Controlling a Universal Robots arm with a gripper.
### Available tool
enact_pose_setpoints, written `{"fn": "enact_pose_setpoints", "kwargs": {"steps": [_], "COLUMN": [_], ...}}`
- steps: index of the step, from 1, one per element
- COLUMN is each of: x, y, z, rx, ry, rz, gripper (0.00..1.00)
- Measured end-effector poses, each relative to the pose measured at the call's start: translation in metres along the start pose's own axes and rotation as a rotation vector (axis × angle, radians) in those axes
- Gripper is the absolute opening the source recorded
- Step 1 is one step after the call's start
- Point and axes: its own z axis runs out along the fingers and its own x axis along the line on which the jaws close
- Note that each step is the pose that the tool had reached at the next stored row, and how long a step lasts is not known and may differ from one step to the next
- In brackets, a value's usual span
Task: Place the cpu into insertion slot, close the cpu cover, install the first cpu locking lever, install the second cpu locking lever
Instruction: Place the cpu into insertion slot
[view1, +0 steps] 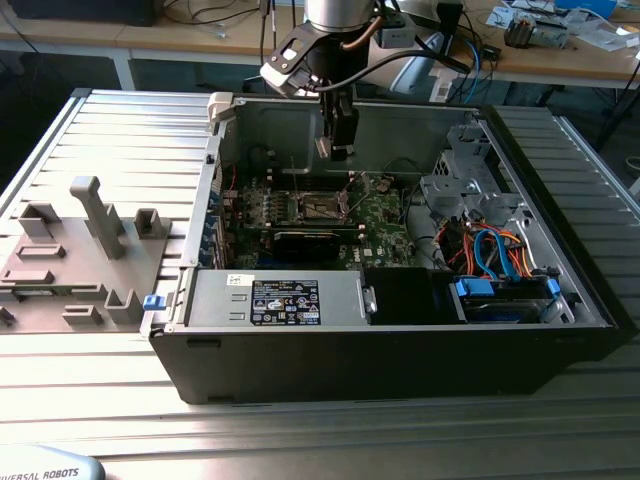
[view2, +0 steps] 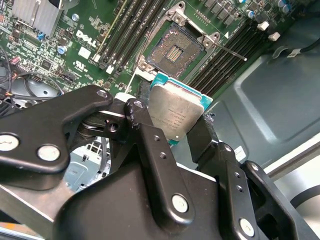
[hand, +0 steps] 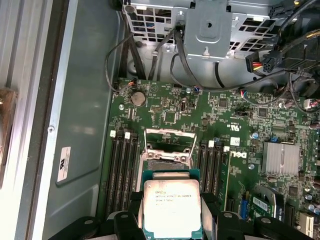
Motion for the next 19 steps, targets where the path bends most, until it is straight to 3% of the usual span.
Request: {"fn": "enact_pose_setpoints", "kwargs": {"steps": [19], "x": [0.0000], "y": [0.0000], "z": [0.0003], "rx": [-0.0004], "ry": [-0.0016], "rz": [0.019], "gripper": [0.54]}}
